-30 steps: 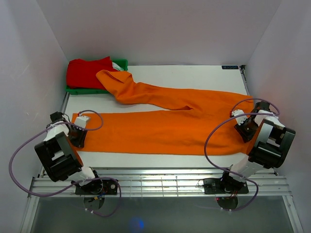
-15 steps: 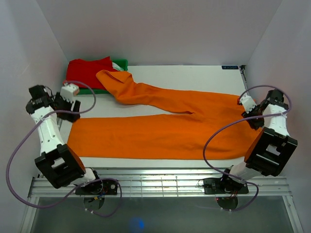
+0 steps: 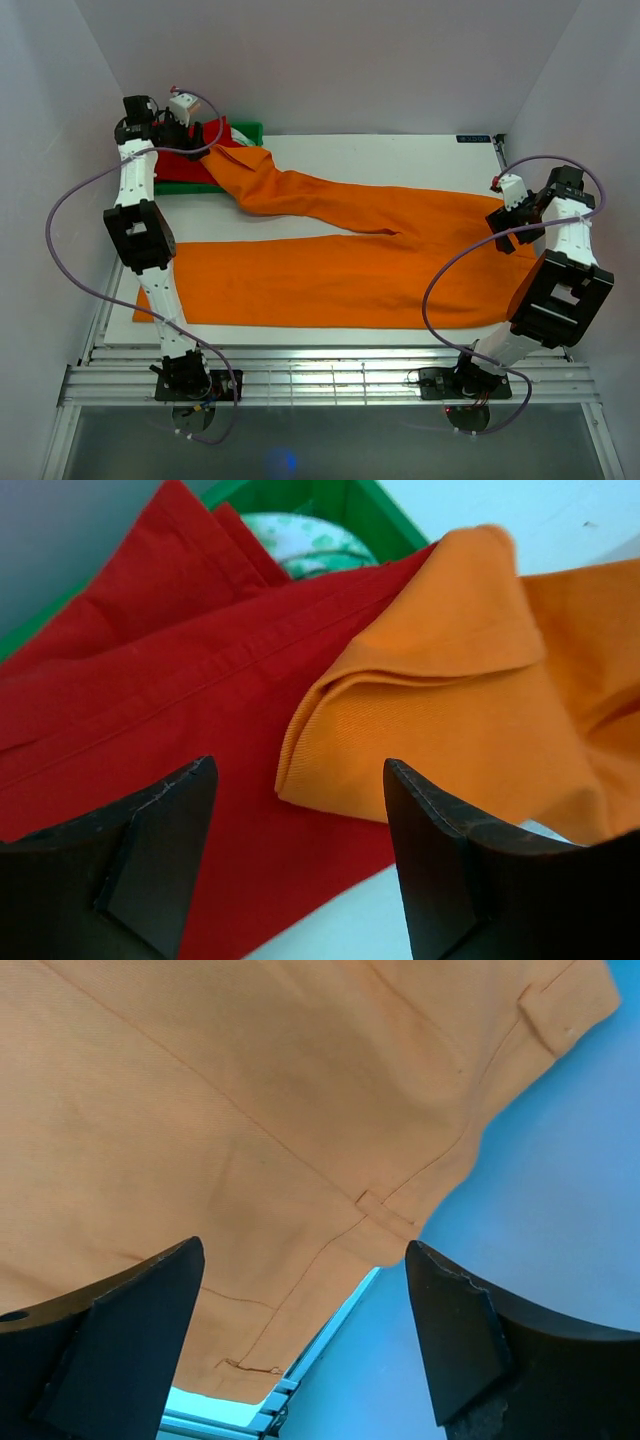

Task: Fold and stack the trousers
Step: Flatten the trousers out

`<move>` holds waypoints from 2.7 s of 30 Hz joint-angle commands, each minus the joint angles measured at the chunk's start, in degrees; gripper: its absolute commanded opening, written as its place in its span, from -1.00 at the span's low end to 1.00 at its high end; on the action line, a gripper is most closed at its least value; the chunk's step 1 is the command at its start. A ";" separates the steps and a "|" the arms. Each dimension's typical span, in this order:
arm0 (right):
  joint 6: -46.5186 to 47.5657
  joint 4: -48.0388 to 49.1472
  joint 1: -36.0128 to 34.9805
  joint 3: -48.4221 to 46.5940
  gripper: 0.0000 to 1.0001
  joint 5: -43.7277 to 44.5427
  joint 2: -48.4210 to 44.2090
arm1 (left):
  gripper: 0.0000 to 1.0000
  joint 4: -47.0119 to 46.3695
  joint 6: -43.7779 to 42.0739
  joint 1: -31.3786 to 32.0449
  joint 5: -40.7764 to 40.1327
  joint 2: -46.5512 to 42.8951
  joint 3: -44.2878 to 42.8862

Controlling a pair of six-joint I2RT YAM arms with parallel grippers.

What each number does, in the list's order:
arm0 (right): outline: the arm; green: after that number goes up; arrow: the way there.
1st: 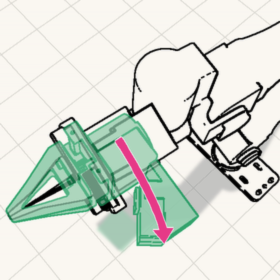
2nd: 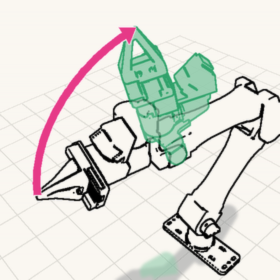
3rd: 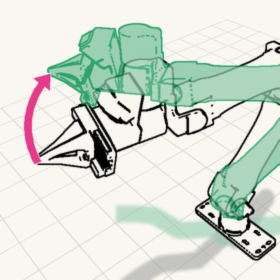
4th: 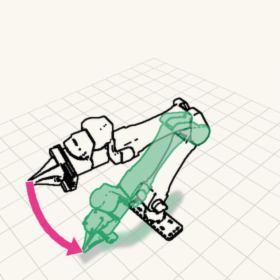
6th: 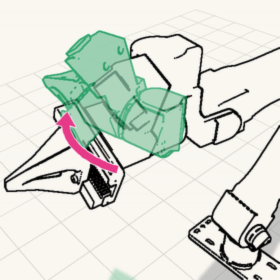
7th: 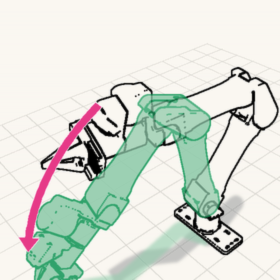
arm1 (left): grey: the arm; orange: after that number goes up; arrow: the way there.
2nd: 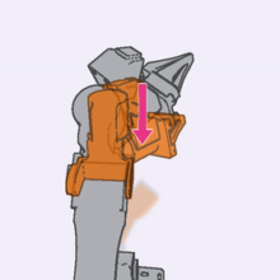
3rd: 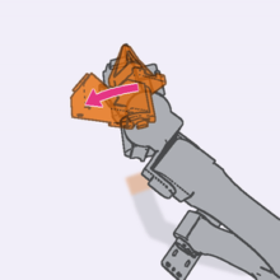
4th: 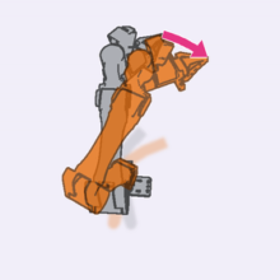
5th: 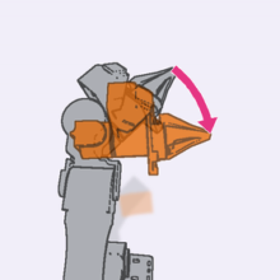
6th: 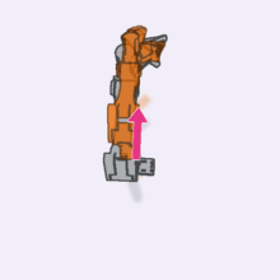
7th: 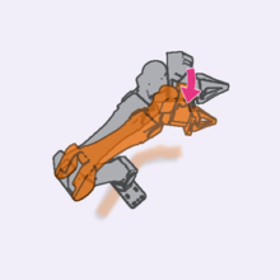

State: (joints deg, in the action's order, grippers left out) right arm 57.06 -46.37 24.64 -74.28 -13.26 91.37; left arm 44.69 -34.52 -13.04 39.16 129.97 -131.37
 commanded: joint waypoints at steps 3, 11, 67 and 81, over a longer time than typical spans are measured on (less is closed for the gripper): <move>-1.43 0.76 -0.03 2.74 0.76 0.51 -2.52 | 0.57 -11.88 2.27 0.64 2.33 0.72 1.80; -1.25 0.14 0.05 1.77 0.75 1.13 -1.03 | 0.44 -14.54 -0.90 2.84 2.85 2.92 4.63; 7.89 20.36 -0.21 19.96 0.06 18.97 11.20 | -1.00 -8.65 21.26 -14.64 -18.23 -38.22 60.79; 15.63 4.63 -0.12 16.64 0.39 4.66 -1.10 | -0.14 -4.89 2.99 -17.46 -6.16 -30.21 59.05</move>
State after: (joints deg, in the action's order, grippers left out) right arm 69.38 -31.29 24.14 -55.42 -2.02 93.54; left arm 36.69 -23.99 -29.95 23.59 103.77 -68.05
